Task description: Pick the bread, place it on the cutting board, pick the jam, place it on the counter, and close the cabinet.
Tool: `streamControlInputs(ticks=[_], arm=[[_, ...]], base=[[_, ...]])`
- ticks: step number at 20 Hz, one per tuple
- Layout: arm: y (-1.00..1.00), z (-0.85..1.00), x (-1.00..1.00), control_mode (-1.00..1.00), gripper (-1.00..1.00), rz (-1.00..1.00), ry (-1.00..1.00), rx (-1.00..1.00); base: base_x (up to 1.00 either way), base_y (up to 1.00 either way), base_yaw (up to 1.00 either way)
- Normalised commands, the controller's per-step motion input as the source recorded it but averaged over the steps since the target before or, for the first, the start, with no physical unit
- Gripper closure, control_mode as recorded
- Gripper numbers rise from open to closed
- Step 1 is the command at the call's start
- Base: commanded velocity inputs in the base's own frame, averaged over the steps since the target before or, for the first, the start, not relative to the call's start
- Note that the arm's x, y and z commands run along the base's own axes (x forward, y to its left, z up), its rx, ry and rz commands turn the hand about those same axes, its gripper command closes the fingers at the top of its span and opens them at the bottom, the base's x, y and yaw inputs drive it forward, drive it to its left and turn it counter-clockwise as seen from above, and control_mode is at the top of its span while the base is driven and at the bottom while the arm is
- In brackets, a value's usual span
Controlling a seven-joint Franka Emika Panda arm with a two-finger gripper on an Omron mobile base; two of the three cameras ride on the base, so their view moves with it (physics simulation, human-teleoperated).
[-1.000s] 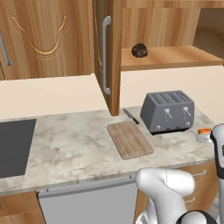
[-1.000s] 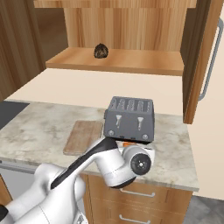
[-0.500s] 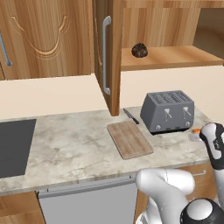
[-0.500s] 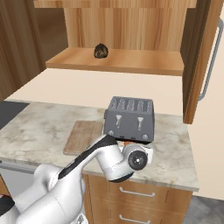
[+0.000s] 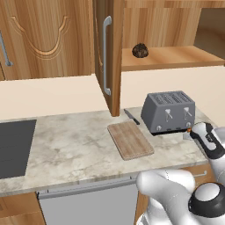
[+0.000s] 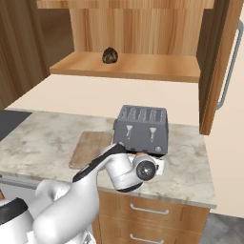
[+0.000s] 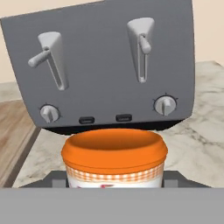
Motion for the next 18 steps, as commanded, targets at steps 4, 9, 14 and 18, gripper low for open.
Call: streamControlInputs(ticks=[4,9,14,18], arm=[[-0.01,-0.33,0.06,-1.0,1.0,0.0,0.0,0.0],[-0.01,-0.28,0.08,-1.0,1.0,0.0,0.0,0.0],[0.0,-0.24,0.12,-1.0,1.0,0.0,0.0,0.0],[0.0,-0.23,0.15,-1.0,1.0,0.0,0.0,0.0]], base=[[0.0,0.0,0.0],[0.0,0.0,0.0],[0.0,0.0,0.0],[0.0,0.0,0.0]])
